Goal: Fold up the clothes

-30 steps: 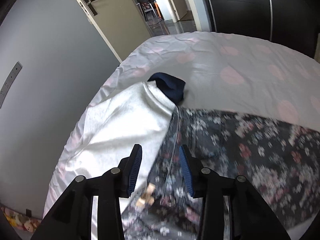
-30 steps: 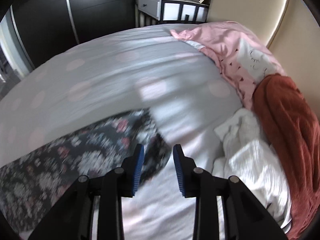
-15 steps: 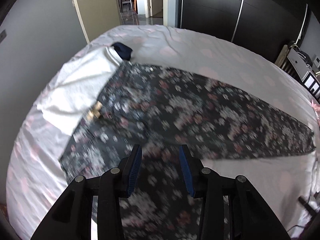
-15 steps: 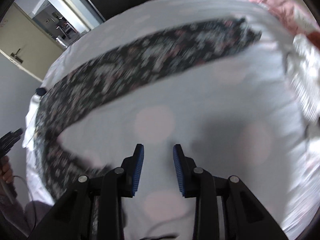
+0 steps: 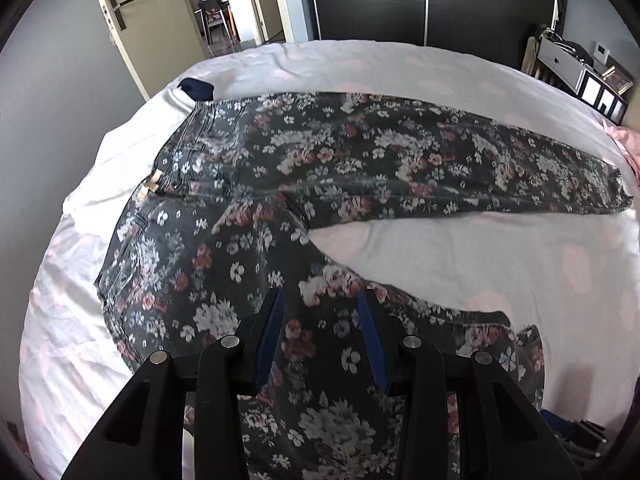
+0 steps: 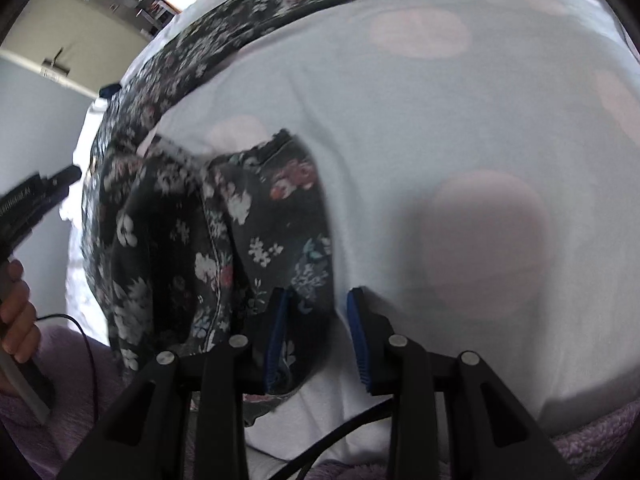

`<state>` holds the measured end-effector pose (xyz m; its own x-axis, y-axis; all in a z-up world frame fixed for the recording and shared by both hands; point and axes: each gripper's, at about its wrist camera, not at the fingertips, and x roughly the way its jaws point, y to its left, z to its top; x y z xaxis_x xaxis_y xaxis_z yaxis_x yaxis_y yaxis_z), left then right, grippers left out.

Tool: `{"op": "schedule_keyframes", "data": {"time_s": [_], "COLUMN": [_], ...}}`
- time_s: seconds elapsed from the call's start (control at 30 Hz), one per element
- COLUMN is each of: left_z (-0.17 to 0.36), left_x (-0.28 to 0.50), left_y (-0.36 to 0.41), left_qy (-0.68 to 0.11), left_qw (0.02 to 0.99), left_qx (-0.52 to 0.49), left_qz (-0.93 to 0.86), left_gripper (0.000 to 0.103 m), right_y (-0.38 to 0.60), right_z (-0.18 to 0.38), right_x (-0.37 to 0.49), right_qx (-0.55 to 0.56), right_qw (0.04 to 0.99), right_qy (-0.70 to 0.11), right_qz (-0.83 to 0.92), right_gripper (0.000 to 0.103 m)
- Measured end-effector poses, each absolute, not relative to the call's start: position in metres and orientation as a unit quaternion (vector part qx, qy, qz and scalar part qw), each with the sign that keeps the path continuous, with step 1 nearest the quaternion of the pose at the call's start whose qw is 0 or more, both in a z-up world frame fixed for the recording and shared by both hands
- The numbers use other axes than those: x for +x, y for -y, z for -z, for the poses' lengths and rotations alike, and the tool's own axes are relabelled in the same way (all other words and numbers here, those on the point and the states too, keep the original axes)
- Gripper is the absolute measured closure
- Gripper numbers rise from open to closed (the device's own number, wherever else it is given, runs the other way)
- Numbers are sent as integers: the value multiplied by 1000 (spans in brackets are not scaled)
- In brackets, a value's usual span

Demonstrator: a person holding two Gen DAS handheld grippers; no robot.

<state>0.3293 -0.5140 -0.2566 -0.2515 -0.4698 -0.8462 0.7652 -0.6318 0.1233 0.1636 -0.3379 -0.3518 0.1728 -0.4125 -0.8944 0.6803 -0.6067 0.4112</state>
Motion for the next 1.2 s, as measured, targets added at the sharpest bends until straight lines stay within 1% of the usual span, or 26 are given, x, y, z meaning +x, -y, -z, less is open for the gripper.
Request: {"op": "schedule_keyframes", "data": {"time_s": [0.07, 0.1, 0.13, 0.23, 0.33, 0.53, 0.77, 0.9, 1.0, 1.1, 1.13, 1.2], "left_z": [258, 259, 260, 263, 264, 266, 266, 265, 265, 266, 267, 269], "left_x": [330, 330, 331, 334, 339, 345, 339, 340, 344, 346, 347, 346], "left_y": [514, 514, 514, 516, 519, 526, 520, 520, 524, 528, 528, 529], "left_qy": [-159, -162, -165, -170, -178, -201, -187, -189, -202, -214, -218, -222], "left_qw": [404, 405, 405, 410, 416, 416, 407, 407, 408, 404, 402, 397], "left_qx": [463, 463, 463, 466, 464, 460, 466, 464, 461, 461, 462, 463], "left_qz": [773, 772, 771, 765, 762, 758, 763, 764, 761, 760, 760, 760], "left_gripper": [62, 62, 62, 62, 62, 62, 62, 62, 62, 62, 62, 62], "right_y": [342, 342, 342, 335, 317, 257, 172, 157, 162, 176, 179, 175], "right_z": [352, 351, 350, 344, 325, 277, 238, 239, 238, 247, 252, 259], "right_x": [169, 170, 170, 167, 155, 112, 61, 40, 21, 2, -5, -16], "right_qx": [629, 627, 625, 617, 600, 542, 492, 498, 510, 554, 569, 580], "right_qw": [443, 448, 453, 462, 458, 366, 200, 178, 186, 213, 215, 222], "right_qy": [-116, -115, -114, -92, -43, 36, 121, 144, 131, 78, 68, 83], "right_qz": [628, 627, 626, 630, 655, 756, 838, 836, 830, 801, 791, 780], "right_gripper": [78, 88, 91, 94, 96, 97, 97, 97, 97, 97, 96, 91]}}
